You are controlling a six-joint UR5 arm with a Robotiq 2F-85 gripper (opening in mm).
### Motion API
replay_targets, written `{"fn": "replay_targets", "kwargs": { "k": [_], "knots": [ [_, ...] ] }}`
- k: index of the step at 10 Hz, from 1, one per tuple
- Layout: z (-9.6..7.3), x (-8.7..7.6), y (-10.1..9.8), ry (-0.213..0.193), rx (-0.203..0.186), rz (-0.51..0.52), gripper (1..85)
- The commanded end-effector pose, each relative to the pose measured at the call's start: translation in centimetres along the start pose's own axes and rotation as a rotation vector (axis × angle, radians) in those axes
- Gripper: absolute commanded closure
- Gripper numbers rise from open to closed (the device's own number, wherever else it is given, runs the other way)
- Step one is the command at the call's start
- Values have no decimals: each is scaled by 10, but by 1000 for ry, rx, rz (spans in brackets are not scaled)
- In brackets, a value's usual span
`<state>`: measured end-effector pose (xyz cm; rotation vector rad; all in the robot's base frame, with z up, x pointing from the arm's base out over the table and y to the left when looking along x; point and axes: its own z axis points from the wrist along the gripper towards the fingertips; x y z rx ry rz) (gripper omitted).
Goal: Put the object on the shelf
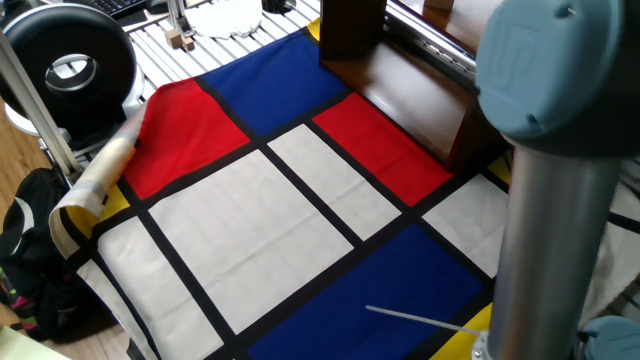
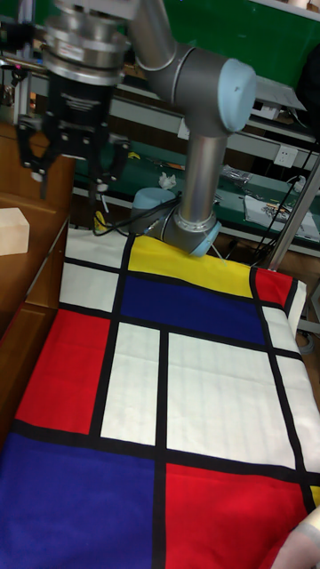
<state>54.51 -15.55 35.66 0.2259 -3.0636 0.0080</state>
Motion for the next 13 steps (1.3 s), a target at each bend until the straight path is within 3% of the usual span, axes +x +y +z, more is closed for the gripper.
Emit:
{"fn": "replay_targets", "kwargs": {
  "k": [1,7,10,13],
  "knots": [
    [6,1,30,-33,13,46,273],
    [13,14,43,-52,57,104,360],
    [22,16,45,-90,70,142,507],
    [26,24,59,-111,56,158,547]
  ]
}}
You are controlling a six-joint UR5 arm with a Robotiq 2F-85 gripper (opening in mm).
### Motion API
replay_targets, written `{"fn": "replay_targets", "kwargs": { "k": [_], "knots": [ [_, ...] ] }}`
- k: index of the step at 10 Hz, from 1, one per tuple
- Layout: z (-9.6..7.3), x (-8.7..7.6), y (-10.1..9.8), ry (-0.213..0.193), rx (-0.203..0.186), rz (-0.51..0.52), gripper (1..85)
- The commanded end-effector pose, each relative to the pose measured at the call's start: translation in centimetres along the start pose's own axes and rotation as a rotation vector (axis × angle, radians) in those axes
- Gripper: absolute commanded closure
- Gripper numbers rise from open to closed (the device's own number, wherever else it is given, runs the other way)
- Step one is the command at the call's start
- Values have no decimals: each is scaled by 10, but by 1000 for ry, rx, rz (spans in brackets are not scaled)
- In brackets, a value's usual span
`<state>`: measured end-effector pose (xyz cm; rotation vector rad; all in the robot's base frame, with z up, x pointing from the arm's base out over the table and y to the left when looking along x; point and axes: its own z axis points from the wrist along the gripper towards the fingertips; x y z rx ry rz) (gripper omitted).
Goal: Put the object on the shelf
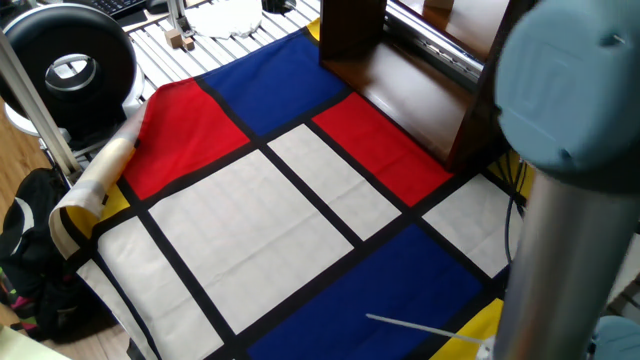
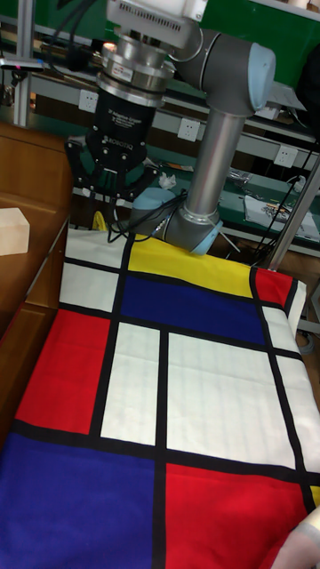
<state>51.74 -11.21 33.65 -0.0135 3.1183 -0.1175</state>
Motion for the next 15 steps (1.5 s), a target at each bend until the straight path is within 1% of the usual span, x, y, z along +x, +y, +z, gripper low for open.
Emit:
{"fn": "replay_targets", "kwargs": {
  "k": [1,2,3,5,6,7,8,9,10,11,12,13,15],
  "knots": [
    [5,7,13,-35,-19,17,570],
    [8,7,15,-49,-23,31,660],
    [9,9,17,-53,-23,38,713],
    [10,14,29,-64,-30,49,713],
    [12,16,34,-67,-24,61,717],
    [17,17,35,-75,-6,71,743],
    [24,15,35,-81,13,90,837],
    [27,13,32,-83,22,87,847],
    [30,11,32,-84,18,82,847],
    [36,7,32,-94,16,75,847],
    [42,3,33,-104,17,74,827],
    [45,2,35,-104,23,73,820],
    [38,3,47,-100,32,83,817]
  ]
}}
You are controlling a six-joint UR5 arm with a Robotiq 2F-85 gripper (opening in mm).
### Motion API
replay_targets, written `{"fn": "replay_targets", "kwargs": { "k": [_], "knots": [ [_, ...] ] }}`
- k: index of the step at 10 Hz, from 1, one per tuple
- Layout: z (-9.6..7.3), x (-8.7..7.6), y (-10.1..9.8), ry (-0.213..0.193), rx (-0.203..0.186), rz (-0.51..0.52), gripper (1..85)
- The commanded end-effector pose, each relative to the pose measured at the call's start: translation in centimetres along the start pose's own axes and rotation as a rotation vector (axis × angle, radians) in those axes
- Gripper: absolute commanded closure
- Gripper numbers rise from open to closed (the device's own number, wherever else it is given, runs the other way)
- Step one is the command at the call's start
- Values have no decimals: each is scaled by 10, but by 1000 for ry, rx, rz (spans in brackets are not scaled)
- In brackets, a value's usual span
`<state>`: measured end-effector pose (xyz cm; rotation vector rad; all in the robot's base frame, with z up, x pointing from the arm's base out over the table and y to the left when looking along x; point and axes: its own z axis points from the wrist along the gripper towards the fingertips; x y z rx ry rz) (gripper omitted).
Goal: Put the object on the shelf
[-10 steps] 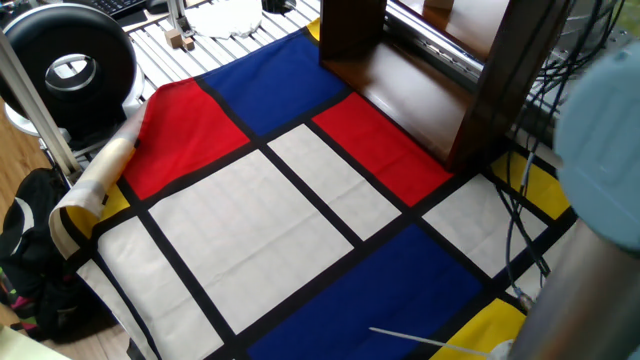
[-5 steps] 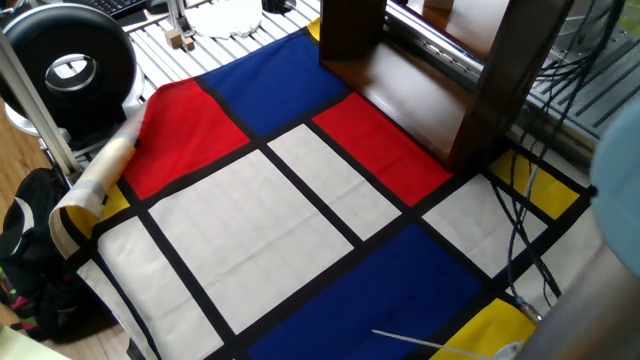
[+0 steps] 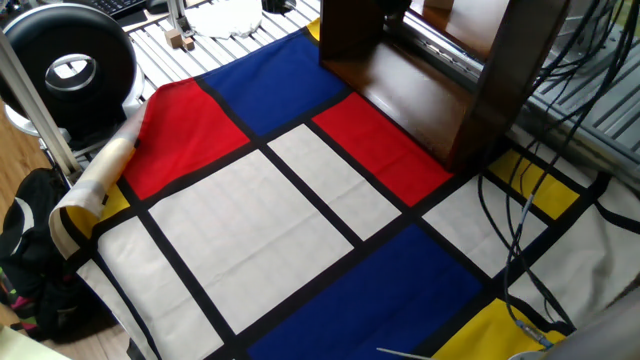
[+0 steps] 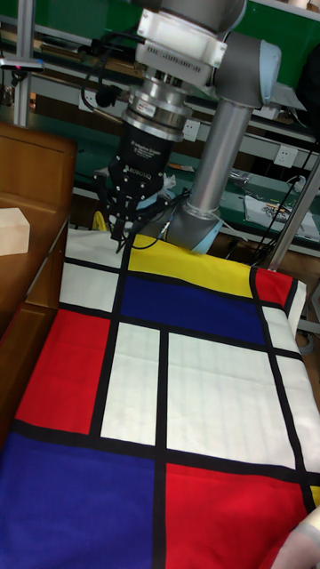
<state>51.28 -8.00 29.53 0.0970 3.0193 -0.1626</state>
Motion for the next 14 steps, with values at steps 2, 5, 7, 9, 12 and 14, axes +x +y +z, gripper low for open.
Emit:
{"fn": "replay_targets", "kwargs": {
  "k": [2,5,7,9,12,14],
  "knots": [
    [2,-4,3,-8,25,8,833],
    [3,-8,1,-7,25,-5,847],
    [3,-1,10,18,-12,-74,847],
    [1,12,33,60,-106,-164,847],
    [1,14,33,64,-106,-226,847],
    [1,16,32,74,-94,-175,847]
  ]
}}
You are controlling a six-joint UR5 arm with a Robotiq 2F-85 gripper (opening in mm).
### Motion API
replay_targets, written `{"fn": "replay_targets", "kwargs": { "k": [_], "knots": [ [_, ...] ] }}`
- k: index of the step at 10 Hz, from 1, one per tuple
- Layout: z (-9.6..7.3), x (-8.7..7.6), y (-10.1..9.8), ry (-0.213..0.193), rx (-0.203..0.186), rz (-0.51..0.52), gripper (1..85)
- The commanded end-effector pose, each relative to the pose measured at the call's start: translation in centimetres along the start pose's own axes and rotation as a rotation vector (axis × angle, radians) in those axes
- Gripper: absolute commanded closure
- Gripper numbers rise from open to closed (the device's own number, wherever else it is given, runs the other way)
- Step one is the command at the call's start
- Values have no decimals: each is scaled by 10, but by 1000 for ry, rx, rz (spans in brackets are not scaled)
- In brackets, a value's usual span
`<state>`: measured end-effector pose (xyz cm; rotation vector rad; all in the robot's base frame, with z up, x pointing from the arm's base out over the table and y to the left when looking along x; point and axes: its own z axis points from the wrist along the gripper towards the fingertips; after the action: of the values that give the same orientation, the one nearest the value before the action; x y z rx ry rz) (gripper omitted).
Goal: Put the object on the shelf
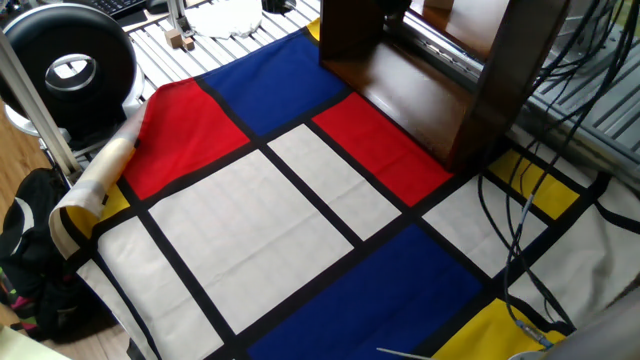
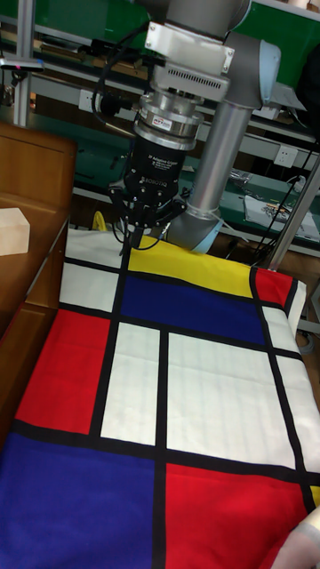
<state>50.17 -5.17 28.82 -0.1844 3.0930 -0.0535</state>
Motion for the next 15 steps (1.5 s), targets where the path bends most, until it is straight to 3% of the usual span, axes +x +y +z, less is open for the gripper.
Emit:
{"fn": "replay_targets", "kwargs": {
  "k": [1,3,6,9,15],
  "knots": [
    [6,1,20,-10,-15,12,847],
    [12,-5,53,-24,-3,57,847],
    [15,-15,79,-16,-4,67,840],
    [35,-28,78,-34,18,64,810],
    [35,-36,59,-20,26,129,833]
  ]
}}
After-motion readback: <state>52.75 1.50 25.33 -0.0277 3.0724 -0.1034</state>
